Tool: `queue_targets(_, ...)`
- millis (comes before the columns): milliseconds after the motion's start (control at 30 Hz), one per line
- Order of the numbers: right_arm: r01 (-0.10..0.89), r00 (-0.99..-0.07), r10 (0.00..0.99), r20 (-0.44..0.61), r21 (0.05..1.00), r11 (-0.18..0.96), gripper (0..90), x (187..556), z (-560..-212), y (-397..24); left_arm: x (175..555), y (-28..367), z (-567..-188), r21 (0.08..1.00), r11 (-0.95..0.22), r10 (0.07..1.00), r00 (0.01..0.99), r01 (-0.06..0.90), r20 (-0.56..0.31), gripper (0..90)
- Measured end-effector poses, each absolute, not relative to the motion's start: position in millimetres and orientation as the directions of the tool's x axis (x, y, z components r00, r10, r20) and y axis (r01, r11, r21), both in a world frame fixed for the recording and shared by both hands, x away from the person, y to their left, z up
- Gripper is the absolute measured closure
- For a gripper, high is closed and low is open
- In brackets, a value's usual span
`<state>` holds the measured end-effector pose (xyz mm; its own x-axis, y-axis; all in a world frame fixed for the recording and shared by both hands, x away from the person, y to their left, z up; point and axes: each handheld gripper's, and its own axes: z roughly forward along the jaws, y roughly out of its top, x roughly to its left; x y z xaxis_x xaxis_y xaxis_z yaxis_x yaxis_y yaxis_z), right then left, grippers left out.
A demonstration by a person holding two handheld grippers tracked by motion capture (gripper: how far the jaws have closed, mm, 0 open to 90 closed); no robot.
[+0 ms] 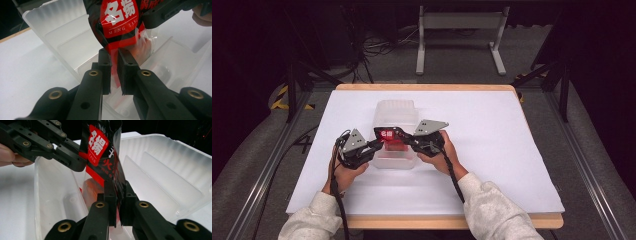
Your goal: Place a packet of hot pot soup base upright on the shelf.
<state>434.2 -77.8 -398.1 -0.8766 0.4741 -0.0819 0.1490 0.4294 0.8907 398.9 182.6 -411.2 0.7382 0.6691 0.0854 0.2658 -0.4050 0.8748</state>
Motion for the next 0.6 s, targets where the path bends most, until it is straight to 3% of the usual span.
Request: queue_targets(600,0.142,-0.875,0.475,-0.096,0.886,0.441,82.2,432.5,-389.6,-77.9,393.2,190.0,-403.2,0.895,-0.359,0.694,0.717,0.265,0.066,74.2)
